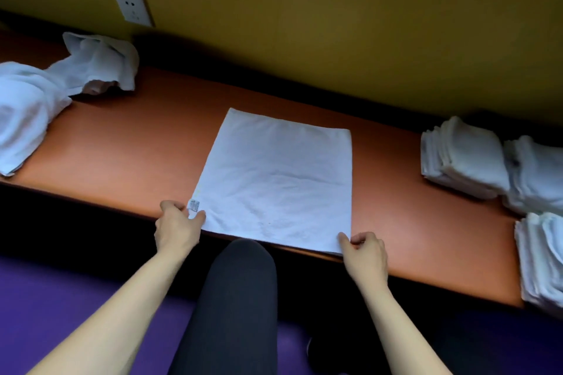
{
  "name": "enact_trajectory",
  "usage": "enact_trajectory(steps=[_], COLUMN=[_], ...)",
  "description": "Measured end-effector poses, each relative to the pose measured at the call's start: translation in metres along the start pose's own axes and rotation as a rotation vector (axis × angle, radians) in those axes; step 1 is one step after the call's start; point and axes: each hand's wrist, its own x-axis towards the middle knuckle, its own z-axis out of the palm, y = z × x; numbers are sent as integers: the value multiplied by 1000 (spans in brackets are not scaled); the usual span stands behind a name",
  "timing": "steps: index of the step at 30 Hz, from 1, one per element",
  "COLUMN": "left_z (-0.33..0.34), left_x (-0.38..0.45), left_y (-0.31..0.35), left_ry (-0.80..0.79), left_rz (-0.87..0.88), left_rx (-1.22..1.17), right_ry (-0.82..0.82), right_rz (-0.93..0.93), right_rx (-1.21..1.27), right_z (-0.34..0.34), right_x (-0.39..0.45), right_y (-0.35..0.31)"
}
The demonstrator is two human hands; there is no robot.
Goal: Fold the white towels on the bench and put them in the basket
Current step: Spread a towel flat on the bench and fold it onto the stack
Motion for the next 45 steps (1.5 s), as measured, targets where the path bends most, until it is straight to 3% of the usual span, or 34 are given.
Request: enact_trajectory(steps=[5,10,15,23,33,45], left_z=[-3,-13,-34,-53,-30,28], left_x=[-7,-22,-60,-93,-29,55], left_y=[5,12,10,-4,38,84], left_ry=[-67,-117,-151,-354,-52,72], left_rz=[-40,-24,7,82,326,217], left_rx=[-126,-472,-734,-878,-454,-270], right_ry=[-42,49,-13,-142,197,148], right_rz=[11,-20,-2,171,-163,-136], right_rx=[201,442,792,1191,628,446], right_z=[-5,-30,-59,-90,-71,-28], right_x=[-10,-24,-51,-74,7,116], right_y=[-9,-8,4,10,-22,-57])
